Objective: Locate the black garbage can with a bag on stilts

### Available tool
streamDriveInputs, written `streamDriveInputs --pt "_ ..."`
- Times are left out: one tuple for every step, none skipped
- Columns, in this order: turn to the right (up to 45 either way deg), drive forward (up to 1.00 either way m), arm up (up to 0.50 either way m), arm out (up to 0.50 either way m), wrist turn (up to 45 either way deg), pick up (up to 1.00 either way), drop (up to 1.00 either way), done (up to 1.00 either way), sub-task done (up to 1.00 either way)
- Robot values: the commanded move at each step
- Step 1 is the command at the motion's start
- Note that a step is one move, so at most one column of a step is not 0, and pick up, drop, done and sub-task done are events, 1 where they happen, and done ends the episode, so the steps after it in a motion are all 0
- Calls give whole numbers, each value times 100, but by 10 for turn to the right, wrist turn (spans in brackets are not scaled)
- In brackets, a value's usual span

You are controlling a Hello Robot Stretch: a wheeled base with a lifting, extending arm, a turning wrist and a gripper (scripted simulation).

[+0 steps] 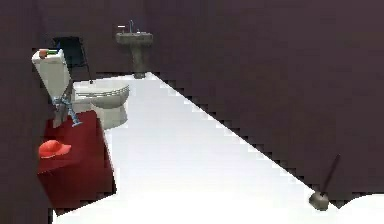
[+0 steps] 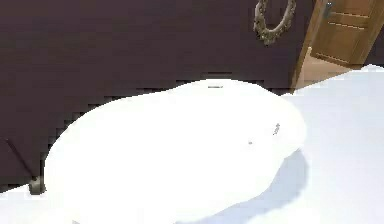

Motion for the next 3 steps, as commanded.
streamDriveInputs --pt "0 100 0 0 0 0 0 0 0" --pt "60 0 0 0 0 0 0 0 0" --pt "0 40 0 0 0 0 0 0 0"
